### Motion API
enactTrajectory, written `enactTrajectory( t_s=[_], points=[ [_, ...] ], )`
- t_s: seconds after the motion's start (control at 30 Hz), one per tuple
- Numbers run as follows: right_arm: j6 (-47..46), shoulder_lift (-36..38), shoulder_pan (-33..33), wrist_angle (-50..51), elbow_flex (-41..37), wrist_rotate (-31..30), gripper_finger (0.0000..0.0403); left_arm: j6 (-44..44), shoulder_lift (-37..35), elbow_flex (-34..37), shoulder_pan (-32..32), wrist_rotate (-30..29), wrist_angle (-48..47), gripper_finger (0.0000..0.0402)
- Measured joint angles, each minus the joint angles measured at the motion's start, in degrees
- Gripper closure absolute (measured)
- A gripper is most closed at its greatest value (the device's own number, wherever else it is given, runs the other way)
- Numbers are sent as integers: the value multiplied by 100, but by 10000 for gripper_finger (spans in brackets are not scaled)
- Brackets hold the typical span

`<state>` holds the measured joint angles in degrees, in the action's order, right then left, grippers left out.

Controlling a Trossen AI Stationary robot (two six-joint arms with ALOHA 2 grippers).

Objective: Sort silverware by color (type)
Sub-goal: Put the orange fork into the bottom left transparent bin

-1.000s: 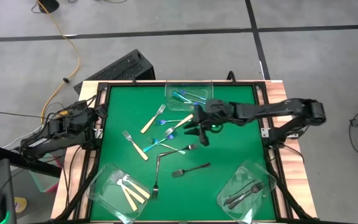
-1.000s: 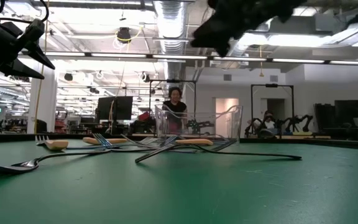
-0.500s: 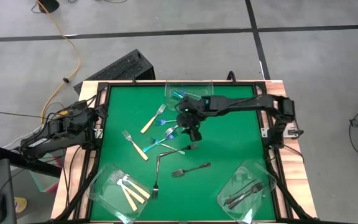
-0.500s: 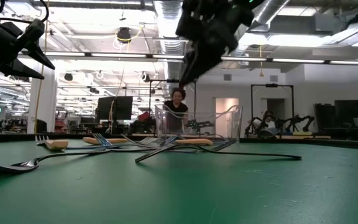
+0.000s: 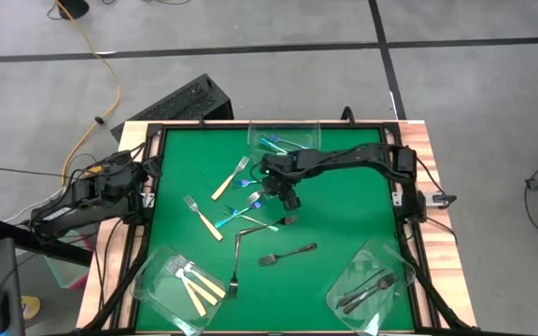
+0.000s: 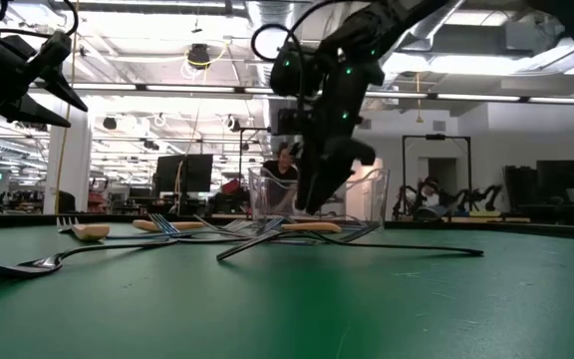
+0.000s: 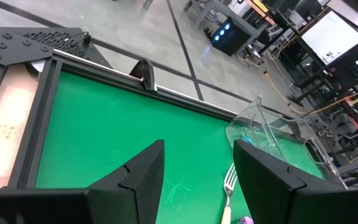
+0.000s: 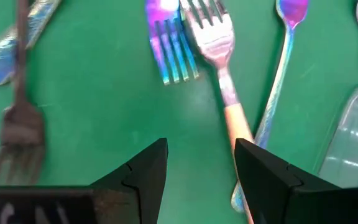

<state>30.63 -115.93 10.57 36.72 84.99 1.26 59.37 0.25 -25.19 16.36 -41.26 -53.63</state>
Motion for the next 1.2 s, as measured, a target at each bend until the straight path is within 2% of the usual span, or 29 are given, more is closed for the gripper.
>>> enactTrajectory(
  t_s=[0.67, 1.2],
  points=[
    [92, -361, 284, -856, 2, -4, 196, 0, 0, 0, 0, -13, -4, 226],
    [136, -586, 191, -609, 24, -101, 196, 0, 0, 0, 2, -11, -7, 226]
  ],
)
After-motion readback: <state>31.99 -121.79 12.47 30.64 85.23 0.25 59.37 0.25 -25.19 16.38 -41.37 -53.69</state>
